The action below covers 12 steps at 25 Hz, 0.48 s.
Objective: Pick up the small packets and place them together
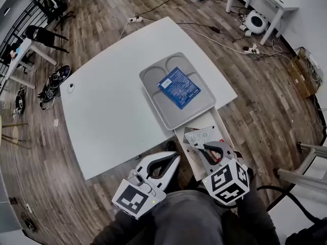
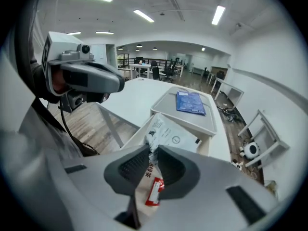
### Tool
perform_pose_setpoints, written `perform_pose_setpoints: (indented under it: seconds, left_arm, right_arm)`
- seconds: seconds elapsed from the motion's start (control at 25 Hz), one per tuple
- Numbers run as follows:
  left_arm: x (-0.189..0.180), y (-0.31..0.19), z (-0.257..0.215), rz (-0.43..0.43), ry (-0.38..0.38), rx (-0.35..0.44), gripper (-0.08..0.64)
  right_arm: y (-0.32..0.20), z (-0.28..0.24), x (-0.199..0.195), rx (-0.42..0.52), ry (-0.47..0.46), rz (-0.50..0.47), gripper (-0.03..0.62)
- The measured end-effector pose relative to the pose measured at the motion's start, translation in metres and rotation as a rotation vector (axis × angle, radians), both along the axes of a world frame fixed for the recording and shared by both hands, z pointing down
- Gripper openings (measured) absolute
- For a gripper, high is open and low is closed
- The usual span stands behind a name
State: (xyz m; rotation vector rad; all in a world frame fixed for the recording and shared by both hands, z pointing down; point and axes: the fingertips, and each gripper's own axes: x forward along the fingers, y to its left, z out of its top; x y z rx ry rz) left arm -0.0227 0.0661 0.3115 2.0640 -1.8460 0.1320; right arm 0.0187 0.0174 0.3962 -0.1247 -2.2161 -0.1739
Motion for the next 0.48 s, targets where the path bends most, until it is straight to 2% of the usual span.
perform_pose_setpoints:
  seconds: [0.2,0.48]
  left_arm:
    - [-0.001,-0.002,-0.005,0.001,0.009,0.022,-0.009]
    - [-0.049,0.0,-0.011,-0.067,-0.004,0.029,-0.009]
  right_arm:
    - [-0.01,-0.029,-0.008,0.003,-0.065,0.012,0.063]
    - [-0.047,-0.056,-0.076,0.062,-0.123,0.003,0.063]
